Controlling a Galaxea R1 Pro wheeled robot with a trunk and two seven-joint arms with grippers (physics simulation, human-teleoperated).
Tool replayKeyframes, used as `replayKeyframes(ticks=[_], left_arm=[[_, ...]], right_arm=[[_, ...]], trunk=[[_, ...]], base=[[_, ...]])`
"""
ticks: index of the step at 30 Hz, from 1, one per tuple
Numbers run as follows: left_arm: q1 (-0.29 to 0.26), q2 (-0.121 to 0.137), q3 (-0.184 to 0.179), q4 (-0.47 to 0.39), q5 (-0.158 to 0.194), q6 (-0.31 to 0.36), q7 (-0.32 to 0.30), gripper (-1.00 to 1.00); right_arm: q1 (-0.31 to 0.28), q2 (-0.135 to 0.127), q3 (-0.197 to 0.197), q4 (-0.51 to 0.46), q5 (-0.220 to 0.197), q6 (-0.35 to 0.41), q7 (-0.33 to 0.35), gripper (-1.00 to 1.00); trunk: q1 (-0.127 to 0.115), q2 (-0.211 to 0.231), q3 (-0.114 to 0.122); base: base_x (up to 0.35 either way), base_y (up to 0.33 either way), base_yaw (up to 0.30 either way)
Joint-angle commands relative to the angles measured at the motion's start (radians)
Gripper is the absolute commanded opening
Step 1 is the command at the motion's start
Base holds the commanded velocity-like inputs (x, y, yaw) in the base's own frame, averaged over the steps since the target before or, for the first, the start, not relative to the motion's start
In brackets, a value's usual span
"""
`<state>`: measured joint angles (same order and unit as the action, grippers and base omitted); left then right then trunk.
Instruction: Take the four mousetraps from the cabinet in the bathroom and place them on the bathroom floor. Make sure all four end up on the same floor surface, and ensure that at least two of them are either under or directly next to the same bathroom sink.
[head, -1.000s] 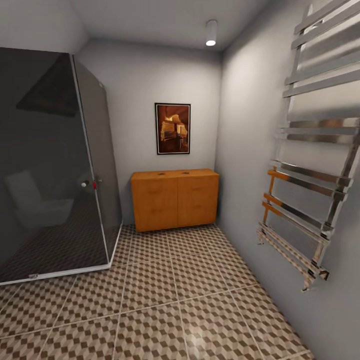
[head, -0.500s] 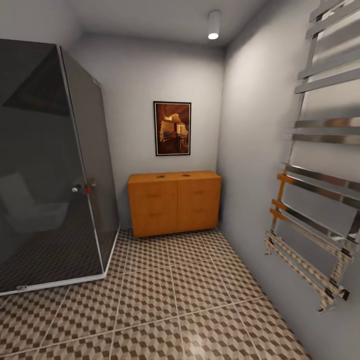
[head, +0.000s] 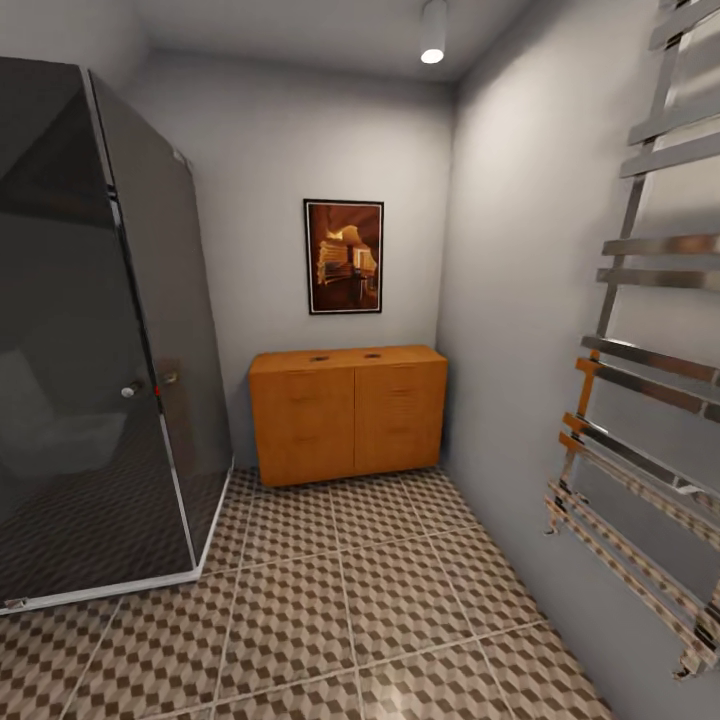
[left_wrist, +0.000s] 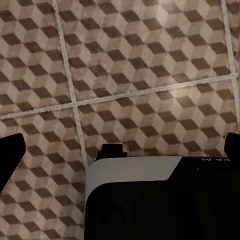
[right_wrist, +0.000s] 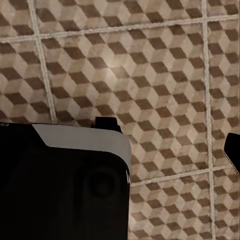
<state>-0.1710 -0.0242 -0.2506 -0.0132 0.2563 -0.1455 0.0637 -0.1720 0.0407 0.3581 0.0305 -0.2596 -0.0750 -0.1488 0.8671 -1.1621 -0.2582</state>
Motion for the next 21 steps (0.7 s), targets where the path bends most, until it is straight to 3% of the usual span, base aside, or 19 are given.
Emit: replayKeyframes(ticks=[1, 21], left_arm=[[-0.001, 0.000, -0.009, 0.001, 0.008, -0.003, 0.003, 1.00], [-0.001, 0.000, -0.009, 0.001, 0.008, -0.003, 0.002, 1.00]], right_arm=[[-0.001, 0.001, 0.008, 0.003, -0.010, -0.006, -0.001, 1.00], [-0.001, 0.001, 0.008, 0.003, -0.009, -0.006, 0.000, 1.00]], trunk=[[0.001, -0.001, -0.001], [0.001, -0.001, -0.001]], base=[[0.322, 0.000, 0.000], [0.322, 0.000, 0.000]])
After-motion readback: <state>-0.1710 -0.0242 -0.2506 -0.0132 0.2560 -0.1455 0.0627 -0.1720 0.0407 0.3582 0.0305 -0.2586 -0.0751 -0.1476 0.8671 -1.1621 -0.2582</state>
